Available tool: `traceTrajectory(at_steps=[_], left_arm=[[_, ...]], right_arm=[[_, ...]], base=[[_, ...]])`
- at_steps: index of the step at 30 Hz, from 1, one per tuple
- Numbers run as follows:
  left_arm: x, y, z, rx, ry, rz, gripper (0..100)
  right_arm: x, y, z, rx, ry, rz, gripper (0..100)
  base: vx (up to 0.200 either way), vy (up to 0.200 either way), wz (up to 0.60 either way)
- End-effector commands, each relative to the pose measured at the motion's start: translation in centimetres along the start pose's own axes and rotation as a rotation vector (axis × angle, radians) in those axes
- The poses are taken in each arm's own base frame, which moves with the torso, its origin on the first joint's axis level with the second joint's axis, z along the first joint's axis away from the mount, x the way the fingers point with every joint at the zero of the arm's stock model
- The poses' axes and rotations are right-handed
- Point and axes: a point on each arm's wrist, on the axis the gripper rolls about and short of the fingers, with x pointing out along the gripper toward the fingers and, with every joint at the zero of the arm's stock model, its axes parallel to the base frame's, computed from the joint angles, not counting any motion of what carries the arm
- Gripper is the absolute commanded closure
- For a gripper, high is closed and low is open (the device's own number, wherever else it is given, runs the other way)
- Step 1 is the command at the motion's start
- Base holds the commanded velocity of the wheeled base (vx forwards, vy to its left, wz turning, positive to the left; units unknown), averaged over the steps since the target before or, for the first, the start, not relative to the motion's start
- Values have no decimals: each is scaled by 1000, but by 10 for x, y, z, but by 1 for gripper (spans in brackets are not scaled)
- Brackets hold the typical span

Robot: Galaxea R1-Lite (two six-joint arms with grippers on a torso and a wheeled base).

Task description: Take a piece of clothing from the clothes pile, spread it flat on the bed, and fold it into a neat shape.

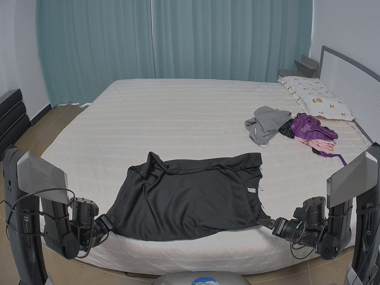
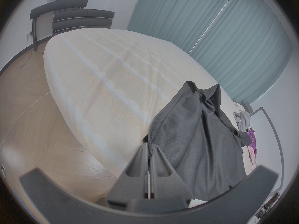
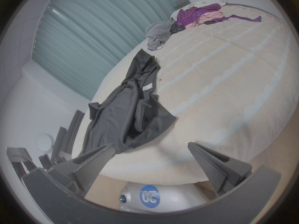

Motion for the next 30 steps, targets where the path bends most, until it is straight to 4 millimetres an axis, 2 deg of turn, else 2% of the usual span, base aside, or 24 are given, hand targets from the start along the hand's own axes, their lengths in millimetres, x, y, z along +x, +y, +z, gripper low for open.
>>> traceTrajectory(at_steps=[1, 16, 17, 23, 26, 30], left_arm=[[-9, -5, 10, -21, -40, -32, 100], [-16, -5, 9, -20, -29, -41, 100], [-16, -5, 9, -20, -29, -41, 100], [-15, -5, 9, -20, -28, -42, 100], [-17, -6, 11, -21, -36, -49, 100], [-15, -7, 14, -31, -48, -53, 100]], right_arm=[[18, -8, -10, -44, 16, -39, 0], [51, 19, 11, -88, -118, 71, 0], [53, 20, 12, -89, -122, 74, 100], [67, 24, 20, -92, -125, 69, 100], [72, 30, 32, -88, -162, 89, 100], [72, 36, 61, -69, -234, 102, 100]], base=[[0, 0, 0], [0, 0, 0], [0, 0, 0], [0, 0, 0], [0, 0, 0], [0, 0, 0]])
